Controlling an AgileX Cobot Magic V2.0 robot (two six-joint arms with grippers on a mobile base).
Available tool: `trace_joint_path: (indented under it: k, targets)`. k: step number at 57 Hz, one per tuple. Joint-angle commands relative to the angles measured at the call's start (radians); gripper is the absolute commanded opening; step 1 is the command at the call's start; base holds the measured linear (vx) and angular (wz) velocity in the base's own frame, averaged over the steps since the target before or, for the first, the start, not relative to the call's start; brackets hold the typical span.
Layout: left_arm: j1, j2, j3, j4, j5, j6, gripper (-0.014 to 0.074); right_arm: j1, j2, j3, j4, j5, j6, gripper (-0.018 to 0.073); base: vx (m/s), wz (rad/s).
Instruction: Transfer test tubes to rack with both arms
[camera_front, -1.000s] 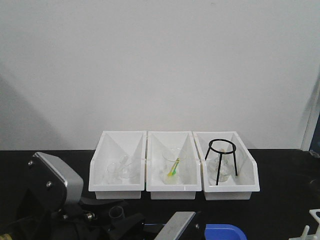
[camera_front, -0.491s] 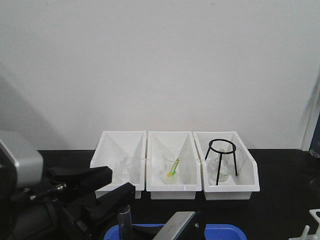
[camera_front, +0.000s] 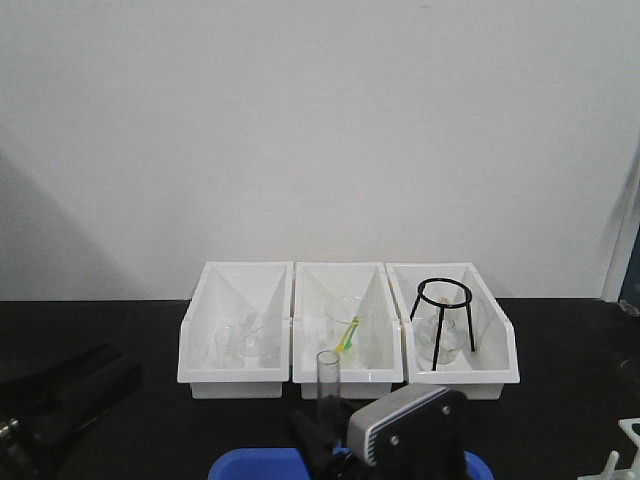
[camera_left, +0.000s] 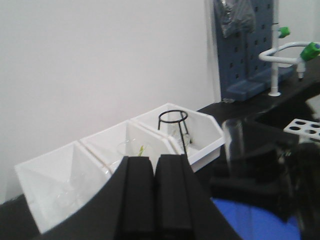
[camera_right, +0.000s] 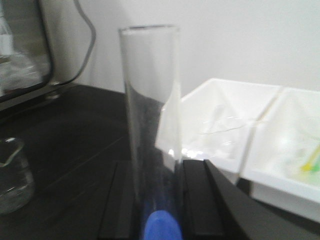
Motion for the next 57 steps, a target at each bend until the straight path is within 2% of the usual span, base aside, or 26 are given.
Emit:
trace_joint_path:
  k: [1, 11, 25, 38, 57]
  targets:
    - [0.050, -0.061, 0.025, -0.028, -0.064, -0.001, -0.0022, -0.059, -0.063, -0.030, 0.005, -0.080, -0.009, -0.0006, 0.00, 0.00]
    - [0.113, -0.159, 0.132, -0.028, 0.014, -0.001, -0.0020, -0.252, -0.139, -0.030, -0.012, 0.013, 0.017, -0.0006, 0.00, 0.00]
    - [0.139, -0.238, 0.260, -0.027, 0.033, -0.018, -0.0020, -0.573, -0.241, -0.023, -0.077, 0.169, 0.078, -0.0006, 0.00, 0.00]
    - [0.141, -0.241, 0.294, -0.026, 0.032, -0.018, -0.0020, -0.783, -0.344, 0.109, -0.078, 0.071, 0.097, -0.0006, 0.00, 0.00]
    - [0.141, -0.239, 0.294, -0.024, 0.042, -0.015, -0.0020, -0.980, -0.450, 0.286, -0.123, -0.028, 0.118, -0.0006, 0.00, 0.00]
